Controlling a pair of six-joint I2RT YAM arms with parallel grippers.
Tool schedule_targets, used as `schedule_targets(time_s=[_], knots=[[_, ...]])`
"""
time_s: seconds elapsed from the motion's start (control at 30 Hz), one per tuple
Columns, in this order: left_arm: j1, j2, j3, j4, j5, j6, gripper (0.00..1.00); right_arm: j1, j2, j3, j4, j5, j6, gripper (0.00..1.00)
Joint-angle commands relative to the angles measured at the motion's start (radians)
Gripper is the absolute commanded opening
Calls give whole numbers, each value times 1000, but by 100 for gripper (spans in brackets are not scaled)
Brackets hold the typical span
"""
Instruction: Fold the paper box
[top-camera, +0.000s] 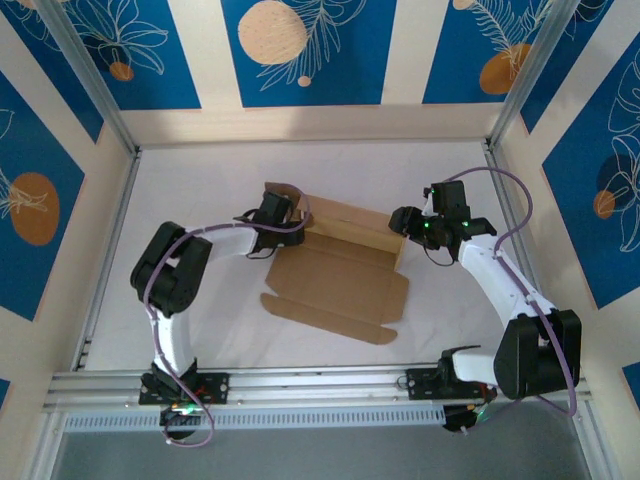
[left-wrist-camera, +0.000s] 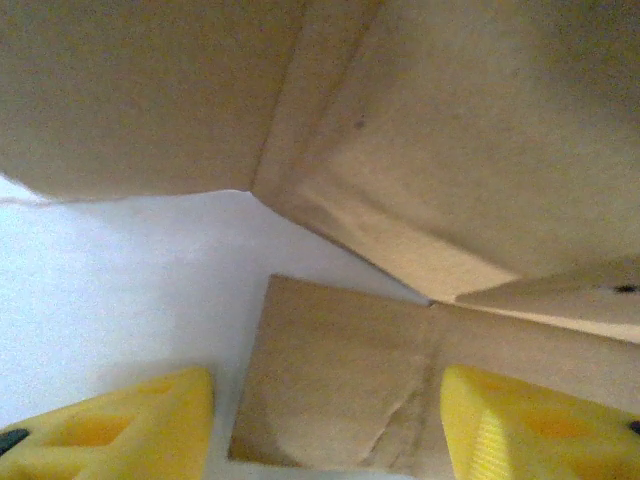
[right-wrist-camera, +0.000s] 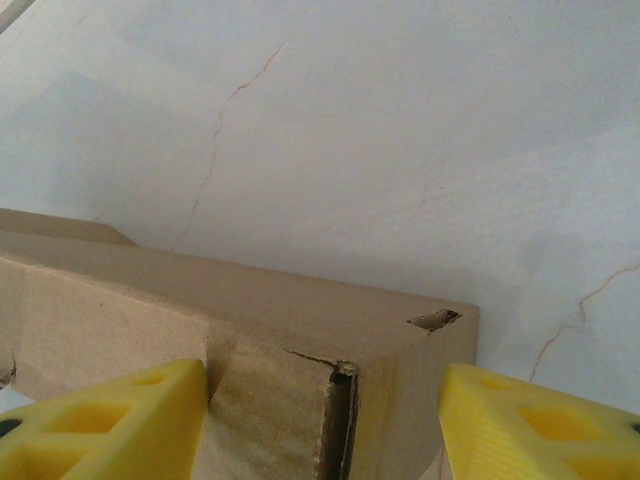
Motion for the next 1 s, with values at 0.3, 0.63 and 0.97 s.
schedule_targets(time_s=[0.3,0.63,0.97], knots=[[32,-51,-108,239,278,-111,51,15,41,3,-111,24,-16,63],[35,-69,-186,523,433,-229,48,15,40,2,-110,-2,-14,63],[35,-27,-217,553,465,-254,48,15,47,2,-112,-8,-20,63]])
